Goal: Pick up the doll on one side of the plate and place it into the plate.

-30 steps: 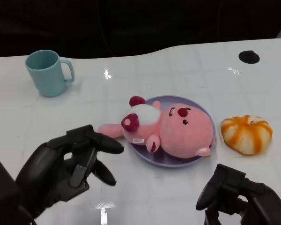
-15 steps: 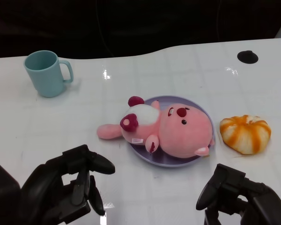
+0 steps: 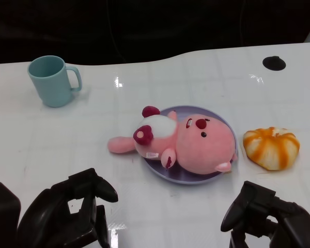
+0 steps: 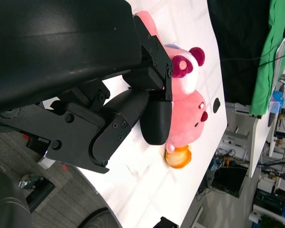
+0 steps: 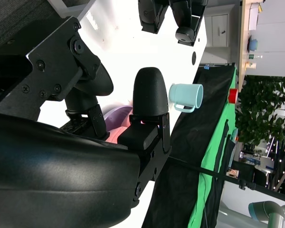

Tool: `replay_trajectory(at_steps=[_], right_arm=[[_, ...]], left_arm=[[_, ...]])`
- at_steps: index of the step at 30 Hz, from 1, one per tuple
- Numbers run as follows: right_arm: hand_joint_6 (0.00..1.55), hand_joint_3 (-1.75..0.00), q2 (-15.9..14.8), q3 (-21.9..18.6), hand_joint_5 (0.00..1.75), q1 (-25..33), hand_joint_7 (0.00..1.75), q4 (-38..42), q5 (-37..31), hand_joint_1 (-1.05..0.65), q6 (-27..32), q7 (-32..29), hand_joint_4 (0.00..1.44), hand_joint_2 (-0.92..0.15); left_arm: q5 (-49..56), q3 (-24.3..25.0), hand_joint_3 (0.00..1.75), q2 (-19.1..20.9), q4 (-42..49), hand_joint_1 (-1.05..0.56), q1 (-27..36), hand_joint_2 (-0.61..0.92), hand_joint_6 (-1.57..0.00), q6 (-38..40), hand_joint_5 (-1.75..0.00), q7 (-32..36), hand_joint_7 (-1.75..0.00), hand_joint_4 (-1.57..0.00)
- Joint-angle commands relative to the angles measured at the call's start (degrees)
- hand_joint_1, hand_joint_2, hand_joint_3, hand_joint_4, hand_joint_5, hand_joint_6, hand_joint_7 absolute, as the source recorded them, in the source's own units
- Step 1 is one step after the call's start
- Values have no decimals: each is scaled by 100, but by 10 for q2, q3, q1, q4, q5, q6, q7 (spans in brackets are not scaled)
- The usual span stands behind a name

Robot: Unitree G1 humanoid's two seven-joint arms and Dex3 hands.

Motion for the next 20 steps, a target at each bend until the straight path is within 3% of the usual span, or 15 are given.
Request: replay_trajectory(at_steps=[1, 20], right_arm=[[63, -144, -3, -6, 175, 2, 154, 6, 9, 14, -12, 3, 70, -38], [61, -142, -4, -8, 175, 1, 154, 6, 7, 11, -12, 2, 69, -38]], left_arm=[[6, -1, 142, 7, 8, -6, -2, 42, -78, -12, -175, -10, -170, -97], [4, -1, 145, 9, 4, -8, -3, 41, -78, -12, -175, -12, -169, -95]])
